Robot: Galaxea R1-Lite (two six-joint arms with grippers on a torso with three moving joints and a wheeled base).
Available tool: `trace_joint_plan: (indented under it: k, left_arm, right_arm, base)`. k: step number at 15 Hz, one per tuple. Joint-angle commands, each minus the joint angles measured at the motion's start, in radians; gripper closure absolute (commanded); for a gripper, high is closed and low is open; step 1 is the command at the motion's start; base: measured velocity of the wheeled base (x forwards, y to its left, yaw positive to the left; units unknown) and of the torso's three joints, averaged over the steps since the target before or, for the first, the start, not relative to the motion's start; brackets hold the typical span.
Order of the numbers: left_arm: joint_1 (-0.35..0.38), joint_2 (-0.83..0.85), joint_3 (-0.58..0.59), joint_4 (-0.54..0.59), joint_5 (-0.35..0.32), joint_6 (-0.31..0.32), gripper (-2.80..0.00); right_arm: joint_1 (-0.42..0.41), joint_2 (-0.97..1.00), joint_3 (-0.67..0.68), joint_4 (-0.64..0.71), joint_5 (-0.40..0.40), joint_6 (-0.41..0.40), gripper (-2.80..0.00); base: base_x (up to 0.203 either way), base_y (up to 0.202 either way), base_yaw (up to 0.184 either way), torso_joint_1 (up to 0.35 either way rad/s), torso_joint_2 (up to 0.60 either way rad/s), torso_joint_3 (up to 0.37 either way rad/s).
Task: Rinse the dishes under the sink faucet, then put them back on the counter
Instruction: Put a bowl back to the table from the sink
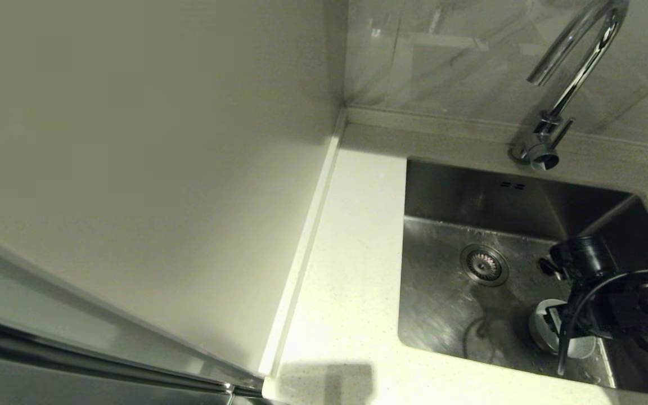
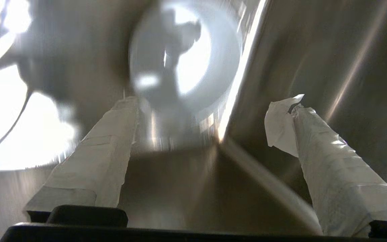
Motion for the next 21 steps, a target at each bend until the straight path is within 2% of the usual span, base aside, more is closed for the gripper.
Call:
trace_joint_plan:
  k: [1, 4, 9, 17, 19, 21]
  left_arm:
    - [0.0, 0.0, 0.002, 0.0, 0.0, 0.0, 0.0]
    - [0.0, 0.0, 0.003, 0.0, 0.0, 0.0, 0.0]
    - [0.0, 0.0, 0.003, 0.0, 0.0, 0.0, 0.0]
    - [0.0, 0.0, 0.003, 0.0, 0.0, 0.0, 0.0]
    - [0.0, 0.0, 0.003, 0.0, 0.0, 0.0, 0.0]
    - [0.0, 0.0, 0.003, 0.0, 0.0, 0.0, 0.0]
  right_arm:
    - [0.012, 0.125, -0.094, -0.016, -0.051, 0.055, -2.8]
    - [0.012, 0.184, -0.151, -0.008, -0.125, 0.159, -2.8]
    - [0.018, 0.205, -0.19, 0.162, -0.133, 0.32, -2.8]
    - [0.119, 0.189, -0.264, 0.256, -0.103, 0.363, -2.8]
    - [0.134, 0.229, -0.285, 0.28, -0.103, 0.399, -2.8]
    - [0.15, 0.275, -0.334, 0.355, -0.101, 0.468, -2.8]
  base:
    - [0.0, 0.0, 0.0, 0.0, 0.0, 0.0]
    - [0.0, 0.0, 0.0, 0.0, 0.0, 0.0]
    - [0.0, 0.0, 0.0, 0.0, 0.0, 0.0]
    - [0.0, 0.0, 0.0, 0.0, 0.0, 0.0]
    - [0.0, 0.0, 0.0, 0.0, 0.0, 0.0]
    - [0.0, 0.0, 0.0, 0.0, 0.0, 0.0]
